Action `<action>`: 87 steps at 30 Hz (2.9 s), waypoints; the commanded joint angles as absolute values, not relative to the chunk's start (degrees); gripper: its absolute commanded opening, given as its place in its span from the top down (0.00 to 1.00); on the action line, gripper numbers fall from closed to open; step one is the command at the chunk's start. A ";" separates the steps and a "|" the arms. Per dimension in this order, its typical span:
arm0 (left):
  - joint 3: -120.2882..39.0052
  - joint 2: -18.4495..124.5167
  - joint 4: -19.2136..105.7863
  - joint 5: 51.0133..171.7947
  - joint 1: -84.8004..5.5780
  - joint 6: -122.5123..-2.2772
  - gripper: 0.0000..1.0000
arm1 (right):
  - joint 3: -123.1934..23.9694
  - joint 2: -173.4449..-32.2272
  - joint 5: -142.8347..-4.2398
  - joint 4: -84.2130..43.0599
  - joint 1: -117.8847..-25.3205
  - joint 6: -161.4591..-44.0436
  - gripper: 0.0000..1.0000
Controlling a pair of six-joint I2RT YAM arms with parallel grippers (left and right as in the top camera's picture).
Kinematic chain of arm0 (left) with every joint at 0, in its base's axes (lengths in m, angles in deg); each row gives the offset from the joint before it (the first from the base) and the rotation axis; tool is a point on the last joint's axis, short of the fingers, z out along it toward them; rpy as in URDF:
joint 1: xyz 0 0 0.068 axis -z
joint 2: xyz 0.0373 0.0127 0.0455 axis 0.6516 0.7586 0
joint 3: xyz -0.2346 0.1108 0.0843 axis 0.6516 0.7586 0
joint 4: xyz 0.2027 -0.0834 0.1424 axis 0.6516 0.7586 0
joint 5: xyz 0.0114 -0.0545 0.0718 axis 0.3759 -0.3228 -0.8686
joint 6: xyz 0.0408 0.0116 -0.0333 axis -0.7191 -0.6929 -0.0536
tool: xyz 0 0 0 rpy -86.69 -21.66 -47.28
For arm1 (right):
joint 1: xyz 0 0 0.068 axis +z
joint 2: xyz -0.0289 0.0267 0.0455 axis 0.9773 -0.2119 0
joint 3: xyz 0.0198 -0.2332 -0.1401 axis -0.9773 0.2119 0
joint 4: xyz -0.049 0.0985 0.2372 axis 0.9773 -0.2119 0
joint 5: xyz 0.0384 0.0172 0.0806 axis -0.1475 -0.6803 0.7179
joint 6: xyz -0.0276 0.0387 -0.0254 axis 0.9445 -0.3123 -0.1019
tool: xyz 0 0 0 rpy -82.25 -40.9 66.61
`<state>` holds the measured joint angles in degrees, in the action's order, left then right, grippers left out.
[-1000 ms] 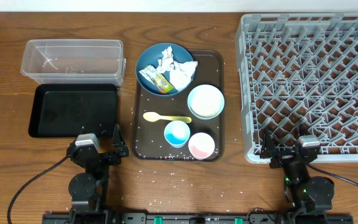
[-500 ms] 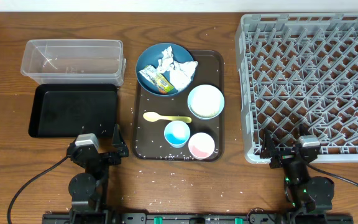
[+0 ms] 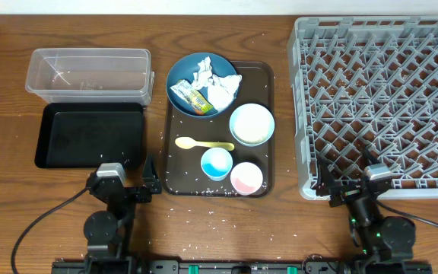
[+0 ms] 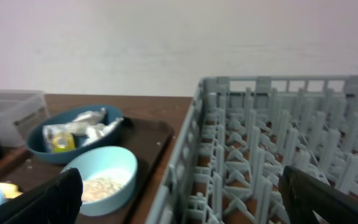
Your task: Sort waste into correct bins and load items into the dishwasher rack
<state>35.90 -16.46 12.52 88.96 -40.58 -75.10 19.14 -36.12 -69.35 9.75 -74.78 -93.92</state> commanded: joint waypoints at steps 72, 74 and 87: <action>-56.77 92.19 39.49 85.00 -23.32 -60.77 0.94 | -40.53 -93.95 -62.10 -34.47 -74.37 -88.96 0.01; -56.77 88.50 39.98 84.45 -25.13 -60.81 0.94 | -40.53 -93.97 -62.07 -34.20 -74.37 -88.96 0.01; -56.55 92.67 39.23 79.01 -43.99 -60.79 0.92 | -40.53 -95.57 -62.07 -33.85 -74.37 -88.98 0.02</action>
<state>-57.58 89.44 39.30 80.52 -41.48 -61.12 -39.44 -94.83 -62.69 -33.88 -74.78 -89.57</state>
